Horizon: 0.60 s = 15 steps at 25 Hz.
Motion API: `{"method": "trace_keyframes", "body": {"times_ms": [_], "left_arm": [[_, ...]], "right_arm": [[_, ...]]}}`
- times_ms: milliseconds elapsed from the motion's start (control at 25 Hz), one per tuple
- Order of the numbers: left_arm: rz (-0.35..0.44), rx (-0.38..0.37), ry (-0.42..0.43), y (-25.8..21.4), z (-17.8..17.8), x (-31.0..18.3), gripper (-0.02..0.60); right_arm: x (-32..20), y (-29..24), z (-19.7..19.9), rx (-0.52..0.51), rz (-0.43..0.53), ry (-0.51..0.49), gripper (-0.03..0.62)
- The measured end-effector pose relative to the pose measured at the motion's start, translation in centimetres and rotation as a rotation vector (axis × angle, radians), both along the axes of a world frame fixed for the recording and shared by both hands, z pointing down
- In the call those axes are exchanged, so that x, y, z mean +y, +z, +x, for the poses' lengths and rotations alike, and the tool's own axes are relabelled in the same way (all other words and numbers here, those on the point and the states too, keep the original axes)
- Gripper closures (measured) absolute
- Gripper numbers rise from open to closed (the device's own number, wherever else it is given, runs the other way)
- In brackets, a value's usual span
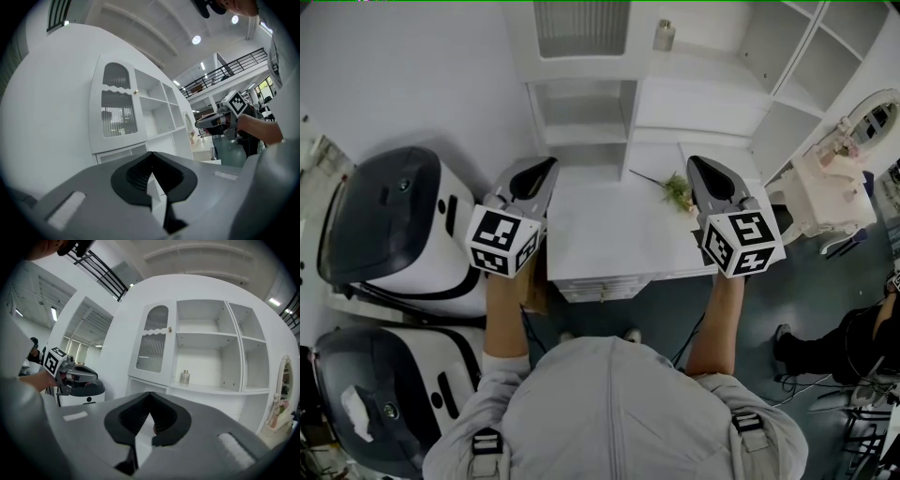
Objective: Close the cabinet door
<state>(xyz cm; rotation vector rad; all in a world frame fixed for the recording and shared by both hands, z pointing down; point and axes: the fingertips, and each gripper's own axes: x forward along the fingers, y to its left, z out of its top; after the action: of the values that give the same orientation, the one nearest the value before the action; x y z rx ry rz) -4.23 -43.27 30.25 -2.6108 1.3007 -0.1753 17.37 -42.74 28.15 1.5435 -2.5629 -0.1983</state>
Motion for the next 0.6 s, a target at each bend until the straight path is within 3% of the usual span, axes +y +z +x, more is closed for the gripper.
{"method": "trace_keyframes", "body": {"times_ms": [600], "left_arm": [[0.003, -0.031, -0.015, 0.6, -0.4, -0.7, 0.563]], "right_arm": [[-0.6, 1.3, -0.7, -0.001, -0.033, -0.015, 0.592]]}}
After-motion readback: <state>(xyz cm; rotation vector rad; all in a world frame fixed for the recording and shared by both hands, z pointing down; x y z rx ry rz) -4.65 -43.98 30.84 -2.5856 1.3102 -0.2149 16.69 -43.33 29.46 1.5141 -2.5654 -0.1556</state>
